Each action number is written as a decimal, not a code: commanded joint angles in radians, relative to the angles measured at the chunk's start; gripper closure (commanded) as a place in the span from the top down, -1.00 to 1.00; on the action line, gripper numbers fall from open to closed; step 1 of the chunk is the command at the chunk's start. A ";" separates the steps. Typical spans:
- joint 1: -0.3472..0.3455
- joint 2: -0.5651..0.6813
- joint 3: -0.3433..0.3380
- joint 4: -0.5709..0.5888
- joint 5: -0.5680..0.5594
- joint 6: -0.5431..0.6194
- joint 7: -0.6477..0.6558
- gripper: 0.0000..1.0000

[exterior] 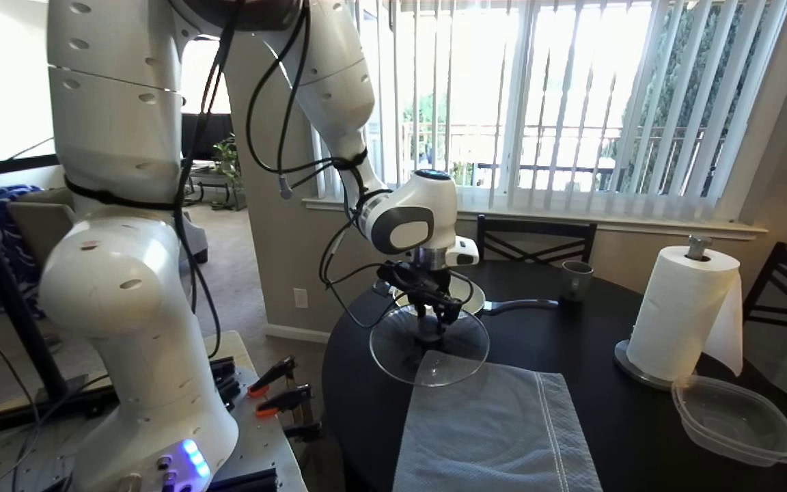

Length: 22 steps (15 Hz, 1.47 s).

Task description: Remove the glass lid from the grey pan and put it on the blue towel on the table

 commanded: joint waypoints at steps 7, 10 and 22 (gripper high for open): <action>0.028 -0.080 -0.135 -0.072 0.020 -0.005 0.295 -0.35; 0.032 -0.052 -0.192 -0.056 -0.027 -0.012 0.366 -0.35; -0.005 0.194 -0.199 0.132 0.010 0.000 0.348 -0.35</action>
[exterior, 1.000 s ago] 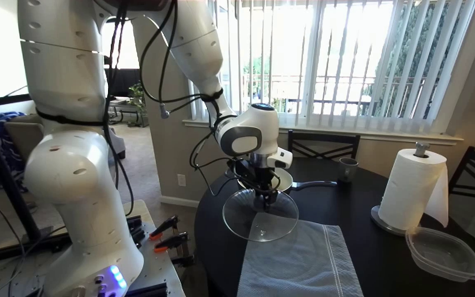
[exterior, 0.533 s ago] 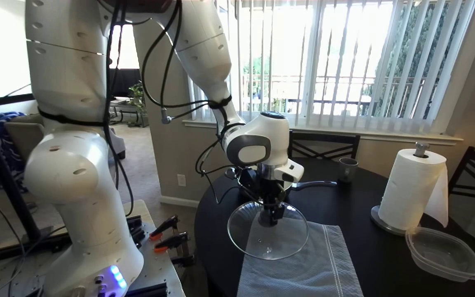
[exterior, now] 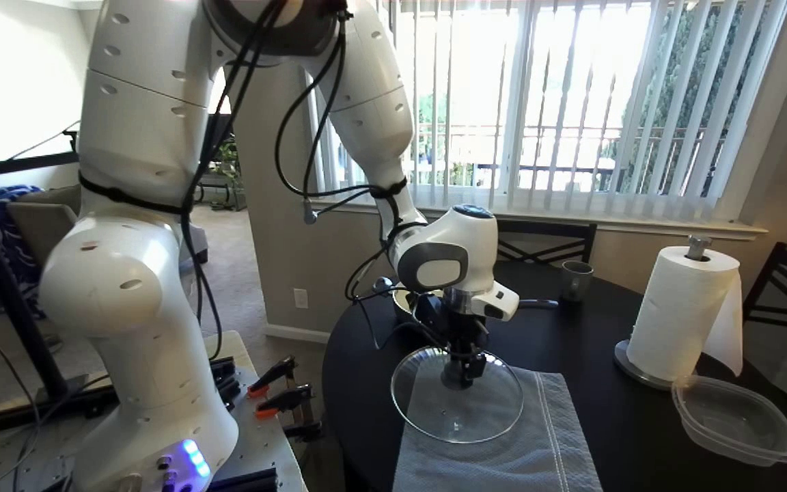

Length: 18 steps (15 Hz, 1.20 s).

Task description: Remove the glass lid from the grey pan and put it on the blue towel on the table

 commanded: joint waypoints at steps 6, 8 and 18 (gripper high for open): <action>0.005 0.101 -0.009 0.077 0.002 0.010 0.050 -0.35; 0.013 0.104 -0.013 0.074 -0.002 0.013 0.063 0.21; 0.244 -0.113 -0.097 -0.027 -0.192 -0.047 0.206 1.00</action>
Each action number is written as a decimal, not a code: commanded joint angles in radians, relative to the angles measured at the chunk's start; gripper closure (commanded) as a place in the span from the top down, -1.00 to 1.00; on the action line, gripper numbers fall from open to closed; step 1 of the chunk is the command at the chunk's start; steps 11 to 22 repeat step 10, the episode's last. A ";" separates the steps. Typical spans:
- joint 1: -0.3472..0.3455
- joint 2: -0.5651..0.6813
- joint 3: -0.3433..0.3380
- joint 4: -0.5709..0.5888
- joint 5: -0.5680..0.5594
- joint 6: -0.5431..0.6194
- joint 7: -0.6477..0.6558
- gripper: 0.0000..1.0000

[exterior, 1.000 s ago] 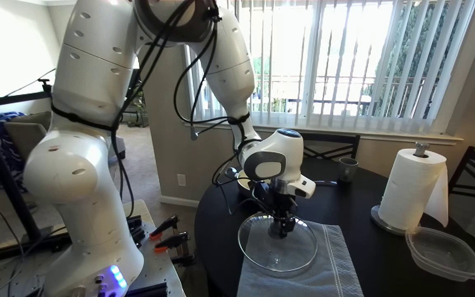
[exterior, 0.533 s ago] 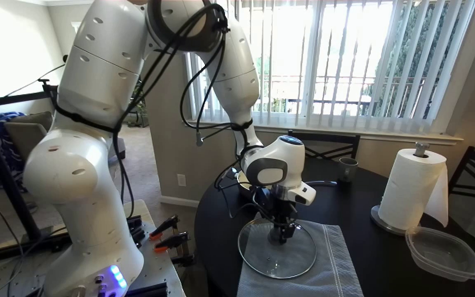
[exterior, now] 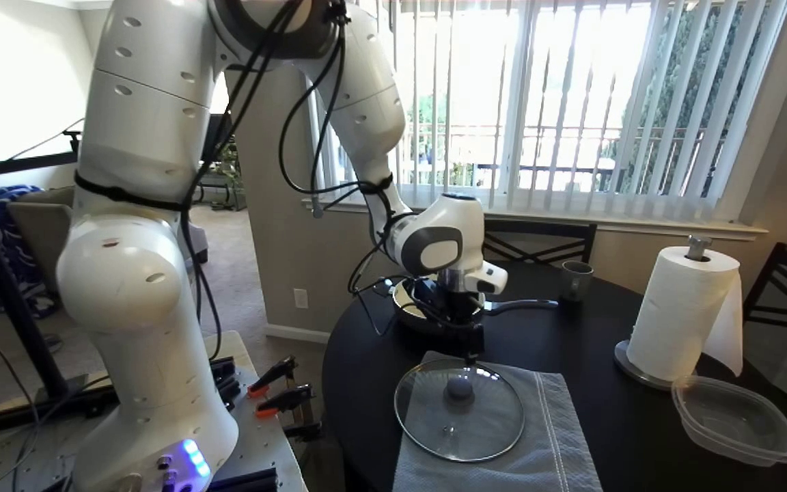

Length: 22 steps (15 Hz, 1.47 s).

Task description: Remove the glass lid from the grey pan and put it on the blue towel on the table

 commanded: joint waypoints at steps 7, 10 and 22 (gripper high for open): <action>0.056 -0.101 0.007 -0.043 -0.069 -0.038 0.064 1.00; 0.055 -0.101 0.005 -0.044 -0.070 -0.038 0.064 1.00; 0.055 -0.101 0.005 -0.044 -0.070 -0.038 0.064 1.00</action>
